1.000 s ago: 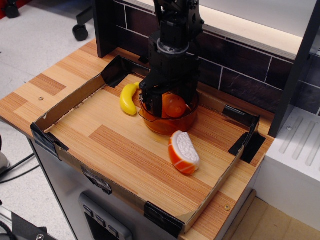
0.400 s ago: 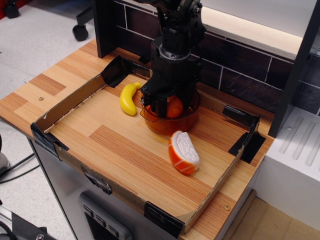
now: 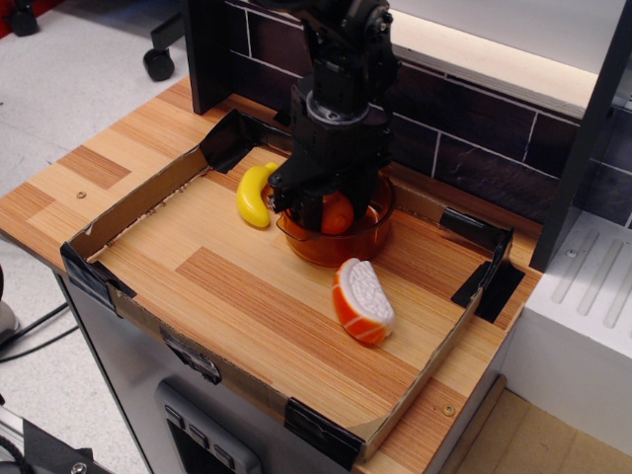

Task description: Take carrot out of pot

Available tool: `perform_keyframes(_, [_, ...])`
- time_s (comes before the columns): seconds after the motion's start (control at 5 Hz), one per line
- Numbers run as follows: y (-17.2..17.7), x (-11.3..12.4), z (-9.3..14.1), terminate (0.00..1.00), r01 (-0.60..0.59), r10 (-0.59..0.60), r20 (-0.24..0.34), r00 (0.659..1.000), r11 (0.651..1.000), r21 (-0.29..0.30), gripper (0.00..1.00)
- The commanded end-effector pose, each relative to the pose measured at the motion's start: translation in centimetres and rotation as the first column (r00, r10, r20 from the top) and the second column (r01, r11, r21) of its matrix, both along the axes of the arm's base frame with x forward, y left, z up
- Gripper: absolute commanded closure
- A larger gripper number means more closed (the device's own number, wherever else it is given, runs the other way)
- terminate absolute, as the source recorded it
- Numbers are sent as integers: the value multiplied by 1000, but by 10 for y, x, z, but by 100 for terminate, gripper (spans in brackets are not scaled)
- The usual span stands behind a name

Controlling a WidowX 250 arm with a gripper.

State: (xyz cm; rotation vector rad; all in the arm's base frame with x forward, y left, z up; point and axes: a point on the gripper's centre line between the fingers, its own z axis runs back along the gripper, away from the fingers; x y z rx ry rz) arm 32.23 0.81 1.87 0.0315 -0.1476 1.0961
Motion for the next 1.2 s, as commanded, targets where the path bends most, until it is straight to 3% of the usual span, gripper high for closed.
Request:
perform_keyframes(0.0, [9,-14,84,0,32,-27,239,971,999,-17,100])
perform_keyframes(0.2, [18,-34,98,0,81,-68,243,968,996,-45,100])
perform_keyframes(0.4, [35,-60,89,0,131,-123,148,981,990,-45,100])
perform_keyframes(0.8, [76,-82,45,0,161,-164,45,985,984,76,100])
perform_keyframes(1.0, [87,-82,35,0,135,-136,5,991,987,85,100])
